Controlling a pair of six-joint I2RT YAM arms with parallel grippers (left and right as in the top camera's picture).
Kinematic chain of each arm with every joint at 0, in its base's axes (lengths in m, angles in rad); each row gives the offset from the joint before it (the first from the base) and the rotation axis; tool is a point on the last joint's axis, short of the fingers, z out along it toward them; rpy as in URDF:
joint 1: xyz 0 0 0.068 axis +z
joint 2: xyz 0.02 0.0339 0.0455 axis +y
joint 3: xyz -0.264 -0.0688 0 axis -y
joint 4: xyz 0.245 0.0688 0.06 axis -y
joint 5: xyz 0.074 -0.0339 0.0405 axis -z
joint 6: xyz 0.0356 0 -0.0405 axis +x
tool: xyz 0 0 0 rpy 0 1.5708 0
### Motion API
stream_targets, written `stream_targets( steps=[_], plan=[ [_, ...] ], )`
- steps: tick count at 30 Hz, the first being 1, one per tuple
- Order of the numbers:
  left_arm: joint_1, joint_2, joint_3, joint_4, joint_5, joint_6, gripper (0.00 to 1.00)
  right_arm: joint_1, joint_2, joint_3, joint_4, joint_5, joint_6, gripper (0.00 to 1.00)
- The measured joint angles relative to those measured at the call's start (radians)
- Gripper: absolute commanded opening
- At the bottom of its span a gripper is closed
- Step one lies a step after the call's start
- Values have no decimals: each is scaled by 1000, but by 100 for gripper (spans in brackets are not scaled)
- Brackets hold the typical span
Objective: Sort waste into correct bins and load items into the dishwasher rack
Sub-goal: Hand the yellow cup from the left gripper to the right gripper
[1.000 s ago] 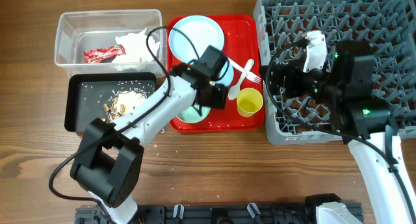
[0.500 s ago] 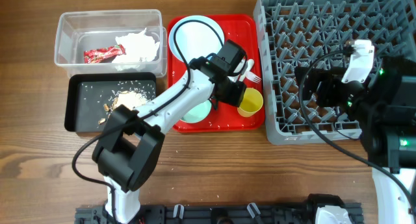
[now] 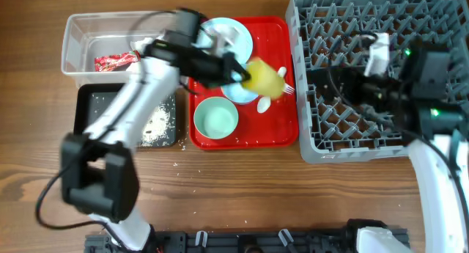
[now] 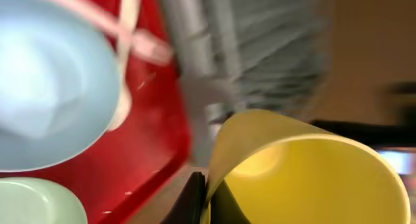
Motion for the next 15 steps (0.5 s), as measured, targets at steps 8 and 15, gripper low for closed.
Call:
stream_targets(
  steps=[8,15],
  plan=[
    [136,-13,5,8,497,0,4,121,182,-2,430,-460,77,98],
    [135,-14,5,17,535,0,4,283,200,-2,515,-432,188,77]
  ],
)
